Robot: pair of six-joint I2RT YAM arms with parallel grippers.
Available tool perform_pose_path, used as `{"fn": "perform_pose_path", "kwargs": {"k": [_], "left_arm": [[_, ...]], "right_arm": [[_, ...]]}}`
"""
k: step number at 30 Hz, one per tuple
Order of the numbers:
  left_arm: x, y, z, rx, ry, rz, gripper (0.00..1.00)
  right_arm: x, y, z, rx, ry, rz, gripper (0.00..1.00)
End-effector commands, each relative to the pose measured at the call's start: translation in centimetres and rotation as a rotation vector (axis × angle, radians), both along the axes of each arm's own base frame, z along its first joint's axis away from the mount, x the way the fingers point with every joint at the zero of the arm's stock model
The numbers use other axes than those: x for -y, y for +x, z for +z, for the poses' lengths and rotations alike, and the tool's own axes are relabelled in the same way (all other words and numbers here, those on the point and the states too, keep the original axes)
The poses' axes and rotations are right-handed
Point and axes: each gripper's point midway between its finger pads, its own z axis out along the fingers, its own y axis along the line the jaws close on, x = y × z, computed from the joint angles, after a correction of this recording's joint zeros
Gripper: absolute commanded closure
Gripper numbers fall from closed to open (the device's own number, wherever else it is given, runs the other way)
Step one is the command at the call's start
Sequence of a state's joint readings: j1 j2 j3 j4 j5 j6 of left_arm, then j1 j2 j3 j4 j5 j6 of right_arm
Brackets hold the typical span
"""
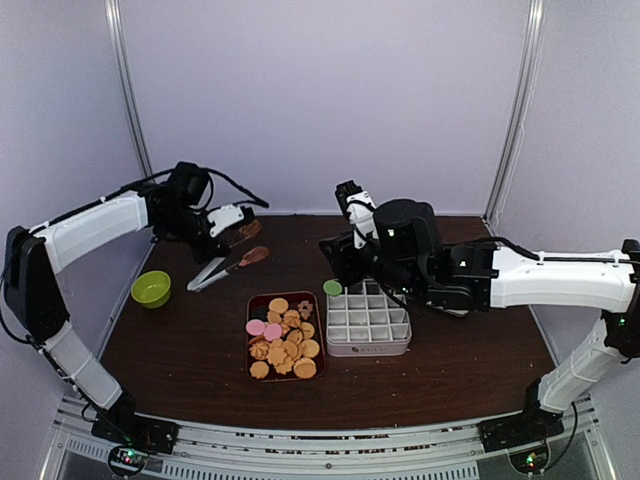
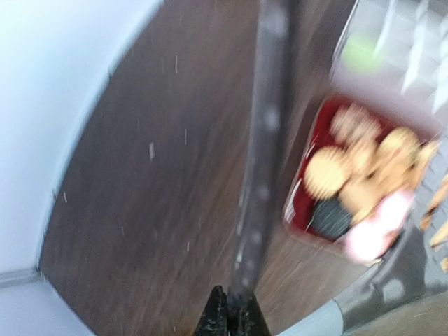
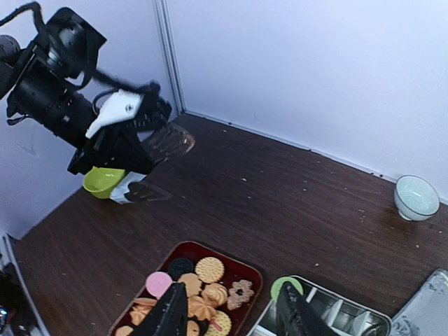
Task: Pack the cookies
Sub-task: Pass from the left arm to the right
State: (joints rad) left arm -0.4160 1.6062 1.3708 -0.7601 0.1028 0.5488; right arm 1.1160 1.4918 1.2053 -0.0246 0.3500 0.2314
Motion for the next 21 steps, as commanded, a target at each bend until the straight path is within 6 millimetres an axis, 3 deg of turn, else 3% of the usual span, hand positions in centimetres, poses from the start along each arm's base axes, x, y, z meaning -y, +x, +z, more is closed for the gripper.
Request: {"fn": "perform_pose_path", "kwargs": {"k": [1,4,8,14,21], "left_arm": [[5.7,-6.1,13.6,-0.066,-0.457,-0.190,1.00],[7.5,-9.4,19.9,-0.093,-0.680,-0.298,1.00],[8.8,-12.6,24.8,-0.245,-0.926,-0.370,1.00],[9.6,-14.8,27.2,-0.390,-1.093,-0.415,1.00],[10.1,-16.6,27.2,-0.446,-1.110,-0.439,1.00]], "right_arm": [[-0.7,-1.7,4.5,-0.007,0.184,0.125,0.53],[-1.1,-2.6,6.1,-0.021,0.287,0.206,0.51],[-2.7,-4.3,8.4,-0.034,0.374,0.349,0.50],[-6.0,-6.2,10.7,-0.074,0.471,0.527,0.50],[-8.9,-7.7,12.1,-0.119,0.542,0.670,0.50]]}}
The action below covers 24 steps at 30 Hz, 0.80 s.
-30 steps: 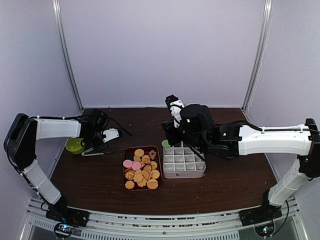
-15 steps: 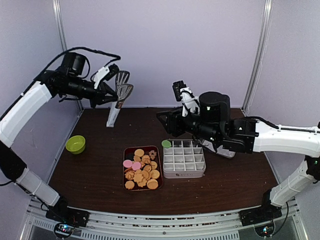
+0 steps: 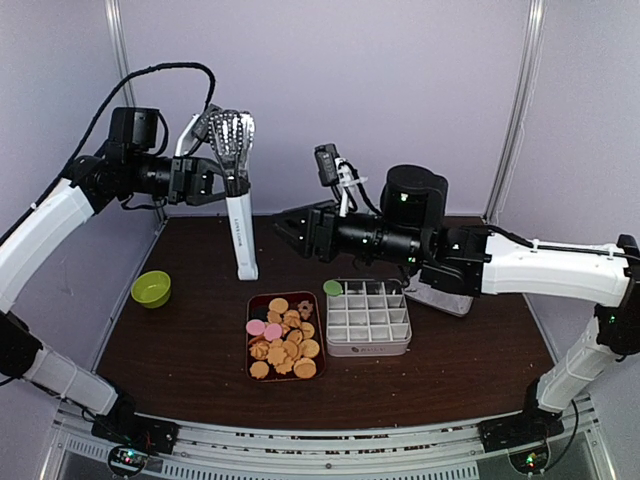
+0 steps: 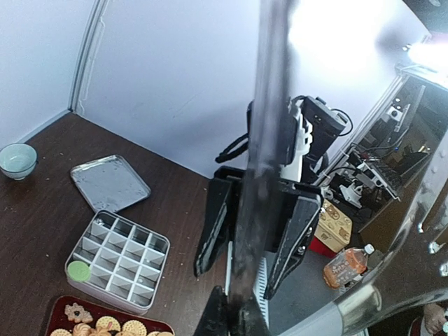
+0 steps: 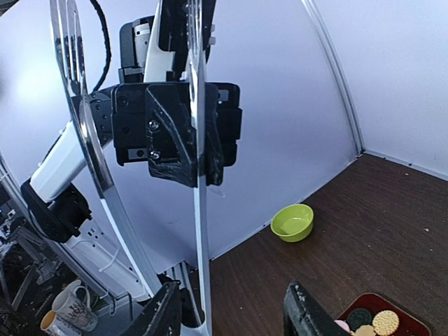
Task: Pack the cookies
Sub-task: Pass from the left arm to the right
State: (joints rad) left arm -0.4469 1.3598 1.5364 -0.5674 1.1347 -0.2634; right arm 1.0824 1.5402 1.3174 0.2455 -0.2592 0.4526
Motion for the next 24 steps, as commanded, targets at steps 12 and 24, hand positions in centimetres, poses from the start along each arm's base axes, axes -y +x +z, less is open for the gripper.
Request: {"fn": "perform_pose_path", "kwargs": {"k": [12,24], "left_arm": [[0.6,-3.5,2.1,0.013,-0.082,-0.117,1.00],[0.0,-2.9,-0.1,0.083,0.012,-0.054,0.33]], "right_arm": [[-4.5,-2.9,2.4,-0.051,0.097,0.219,0.54],[-3.3,-3.0,0.4,-0.051,-0.009,0.195,1.00]]}}
